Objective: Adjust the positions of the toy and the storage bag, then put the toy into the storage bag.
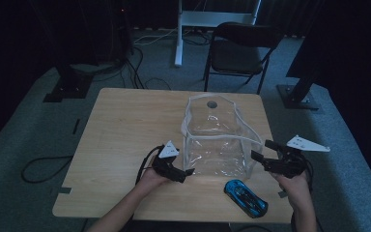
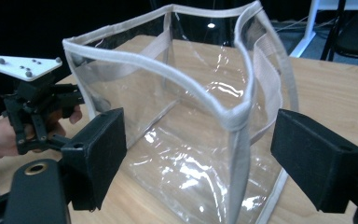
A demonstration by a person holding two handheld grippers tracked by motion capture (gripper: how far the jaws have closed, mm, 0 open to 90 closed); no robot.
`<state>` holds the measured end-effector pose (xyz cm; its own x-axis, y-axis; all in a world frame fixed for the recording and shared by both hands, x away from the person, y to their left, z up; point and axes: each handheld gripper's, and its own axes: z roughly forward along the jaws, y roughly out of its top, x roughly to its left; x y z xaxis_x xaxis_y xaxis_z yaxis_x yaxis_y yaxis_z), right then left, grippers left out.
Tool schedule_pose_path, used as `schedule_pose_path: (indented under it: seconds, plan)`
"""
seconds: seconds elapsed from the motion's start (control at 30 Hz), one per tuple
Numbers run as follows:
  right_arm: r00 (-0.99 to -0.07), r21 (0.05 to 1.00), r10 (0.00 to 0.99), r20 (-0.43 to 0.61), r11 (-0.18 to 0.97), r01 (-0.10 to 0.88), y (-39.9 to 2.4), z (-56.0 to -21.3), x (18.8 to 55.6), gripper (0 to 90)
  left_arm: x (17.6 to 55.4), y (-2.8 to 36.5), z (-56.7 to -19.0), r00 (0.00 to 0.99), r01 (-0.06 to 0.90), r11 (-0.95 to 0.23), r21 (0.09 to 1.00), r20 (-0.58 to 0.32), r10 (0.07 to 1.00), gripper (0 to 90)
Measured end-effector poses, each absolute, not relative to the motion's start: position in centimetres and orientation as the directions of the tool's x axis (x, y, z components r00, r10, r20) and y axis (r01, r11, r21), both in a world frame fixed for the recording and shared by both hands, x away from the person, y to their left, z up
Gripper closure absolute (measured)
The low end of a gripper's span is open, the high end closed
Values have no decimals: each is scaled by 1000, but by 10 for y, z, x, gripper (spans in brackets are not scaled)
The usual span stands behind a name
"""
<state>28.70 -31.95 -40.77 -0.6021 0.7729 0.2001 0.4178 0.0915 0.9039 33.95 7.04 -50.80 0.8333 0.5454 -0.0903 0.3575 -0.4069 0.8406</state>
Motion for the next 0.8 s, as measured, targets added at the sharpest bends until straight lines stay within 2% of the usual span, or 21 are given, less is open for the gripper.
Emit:
schedule_pose_path:
  seconds: [0.17, 0.43, 0.8]
  plan:
    - [-596, 895, 782, 181, 120, 429, -314, -409, 284, 130, 337, 74, -506, 828, 351, -399, 847, -80, 556, 3]
    - [-637, 910, 749, 183, 117, 398, -321, -409, 271, 133, 337, 88, -509, 803, 367, -400, 840, -68, 593, 3]
    - [-668, 870, 723, 177, 202, 449, -316, -436, 255, 135, 333, 111, -509, 772, 384, -392, 836, -58, 633, 3]
